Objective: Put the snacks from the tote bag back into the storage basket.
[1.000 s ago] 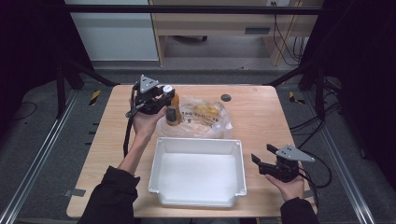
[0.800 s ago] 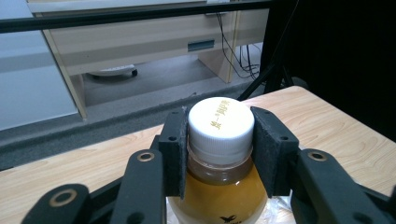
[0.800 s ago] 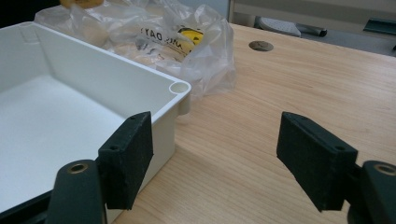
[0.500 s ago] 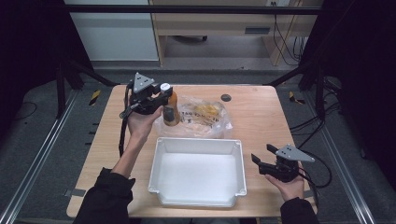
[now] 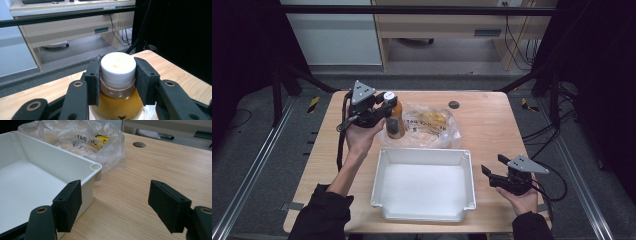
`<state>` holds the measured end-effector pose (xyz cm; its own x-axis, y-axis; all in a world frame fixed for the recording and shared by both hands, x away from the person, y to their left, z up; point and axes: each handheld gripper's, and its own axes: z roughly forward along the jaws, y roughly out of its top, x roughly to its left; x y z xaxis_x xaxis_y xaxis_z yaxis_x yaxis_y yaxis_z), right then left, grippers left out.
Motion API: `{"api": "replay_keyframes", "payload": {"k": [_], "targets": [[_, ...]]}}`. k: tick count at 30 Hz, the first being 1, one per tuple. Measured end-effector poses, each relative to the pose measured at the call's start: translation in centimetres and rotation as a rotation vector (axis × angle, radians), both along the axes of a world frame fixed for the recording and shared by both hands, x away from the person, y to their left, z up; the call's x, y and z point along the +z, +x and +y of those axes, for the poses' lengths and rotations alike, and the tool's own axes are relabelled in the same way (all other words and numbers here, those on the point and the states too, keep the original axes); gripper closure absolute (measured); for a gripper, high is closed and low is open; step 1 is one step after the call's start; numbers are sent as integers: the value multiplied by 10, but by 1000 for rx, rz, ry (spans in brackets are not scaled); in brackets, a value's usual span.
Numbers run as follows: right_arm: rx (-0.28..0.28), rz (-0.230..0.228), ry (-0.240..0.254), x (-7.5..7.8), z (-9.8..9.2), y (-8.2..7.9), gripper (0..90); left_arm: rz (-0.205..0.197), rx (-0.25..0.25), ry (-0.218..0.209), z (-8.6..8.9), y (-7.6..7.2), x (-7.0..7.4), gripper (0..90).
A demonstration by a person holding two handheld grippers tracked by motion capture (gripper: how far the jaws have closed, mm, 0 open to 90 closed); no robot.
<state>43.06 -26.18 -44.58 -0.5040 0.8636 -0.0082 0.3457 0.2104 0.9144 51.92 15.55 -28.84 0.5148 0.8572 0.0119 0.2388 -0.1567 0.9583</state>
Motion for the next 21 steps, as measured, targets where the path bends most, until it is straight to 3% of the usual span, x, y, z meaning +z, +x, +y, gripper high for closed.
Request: {"api": "replay_keyframes", "payload": {"k": [8, 21], "targets": [[0, 0, -1, 0, 0, 0, 270, -8, -26, -4, 0, -14, 2, 592], [-2, -3, -2, 0, 0, -1, 269, -4, -76, -15, 0, -33, -9, 592]]}}
